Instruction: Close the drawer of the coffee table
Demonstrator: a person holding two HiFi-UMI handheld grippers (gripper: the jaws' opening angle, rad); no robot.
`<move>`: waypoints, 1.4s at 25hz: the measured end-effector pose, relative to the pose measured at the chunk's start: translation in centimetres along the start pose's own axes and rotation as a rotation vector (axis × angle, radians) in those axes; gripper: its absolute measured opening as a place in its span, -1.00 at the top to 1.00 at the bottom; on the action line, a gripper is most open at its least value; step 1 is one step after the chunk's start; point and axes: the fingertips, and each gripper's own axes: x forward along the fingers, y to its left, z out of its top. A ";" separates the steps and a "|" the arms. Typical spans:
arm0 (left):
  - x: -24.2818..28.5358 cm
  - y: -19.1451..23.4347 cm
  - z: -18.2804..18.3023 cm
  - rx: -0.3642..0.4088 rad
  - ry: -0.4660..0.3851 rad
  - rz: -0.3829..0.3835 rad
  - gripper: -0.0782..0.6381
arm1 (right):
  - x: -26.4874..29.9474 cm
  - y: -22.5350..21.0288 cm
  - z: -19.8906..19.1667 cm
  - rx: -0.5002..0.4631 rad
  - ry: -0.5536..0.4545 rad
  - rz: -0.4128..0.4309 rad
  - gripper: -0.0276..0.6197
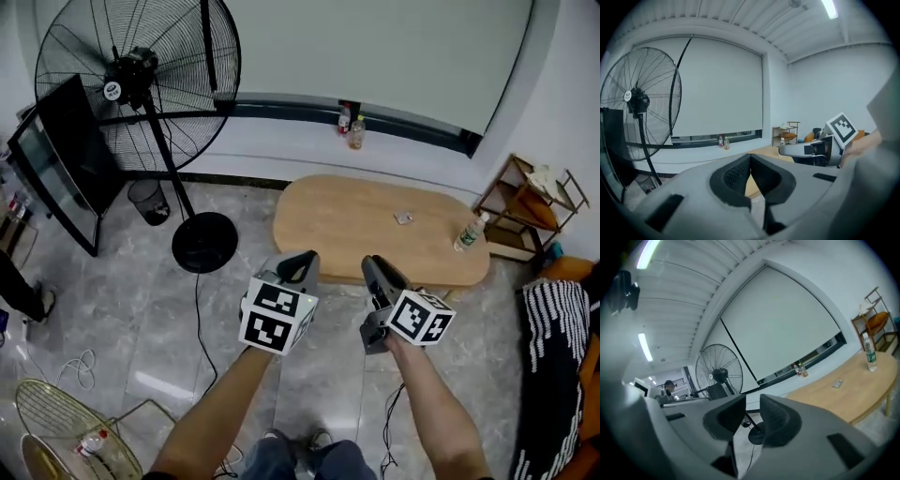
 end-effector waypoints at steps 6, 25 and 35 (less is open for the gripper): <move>-6.1 -1.4 9.6 0.044 -0.015 -0.006 0.78 | -3.9 10.3 8.4 -0.221 0.036 -0.009 0.74; -15.5 -3.6 15.0 0.034 -0.088 -0.008 0.78 | -11.0 20.0 12.4 -0.455 0.043 -0.077 0.90; -15.7 -3.2 15.5 0.055 -0.086 -0.003 0.78 | -11.2 19.9 13.6 -0.458 0.012 -0.094 0.90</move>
